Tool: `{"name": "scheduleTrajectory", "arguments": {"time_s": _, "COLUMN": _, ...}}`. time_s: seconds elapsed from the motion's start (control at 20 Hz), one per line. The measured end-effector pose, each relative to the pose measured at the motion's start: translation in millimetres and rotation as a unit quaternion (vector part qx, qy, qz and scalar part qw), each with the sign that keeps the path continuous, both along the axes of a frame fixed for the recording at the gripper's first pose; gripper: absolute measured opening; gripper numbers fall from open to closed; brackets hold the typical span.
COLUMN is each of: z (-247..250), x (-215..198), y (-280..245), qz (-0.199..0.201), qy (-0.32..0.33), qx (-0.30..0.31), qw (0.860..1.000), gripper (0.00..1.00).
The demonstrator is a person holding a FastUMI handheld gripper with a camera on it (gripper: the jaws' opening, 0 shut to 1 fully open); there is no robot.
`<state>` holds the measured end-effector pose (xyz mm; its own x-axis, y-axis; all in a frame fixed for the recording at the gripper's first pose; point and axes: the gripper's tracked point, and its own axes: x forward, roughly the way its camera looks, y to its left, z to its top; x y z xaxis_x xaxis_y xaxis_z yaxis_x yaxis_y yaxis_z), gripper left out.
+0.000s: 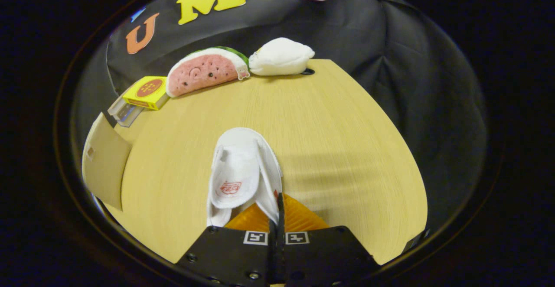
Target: Open the storage box then place both shoes into the box .Put the left shoe in first, then the right shoe, with the right side of both shoes facing outward in a uniform manner.
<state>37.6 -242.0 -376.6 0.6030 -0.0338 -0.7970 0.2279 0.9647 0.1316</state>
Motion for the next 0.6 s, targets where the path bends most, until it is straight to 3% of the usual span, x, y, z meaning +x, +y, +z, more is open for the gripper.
{"name": "scheduleTrajectory", "arguments": {"time_s": 0.3, "z": 36.0, "x": -18.5, "y": 35.0, "qz": -0.052, "qy": 0.004, "qx": 0.062, "qw": 0.997, "gripper": 0.0}}
{"name": "scheduleTrajectory", "arguments": {"time_s": 0.6, "z": 97.5, "x": -32.8, "y": 97.3, "qz": -0.084, "qy": -0.019, "qx": 0.079, "qw": 0.993, "gripper": 0.0}}
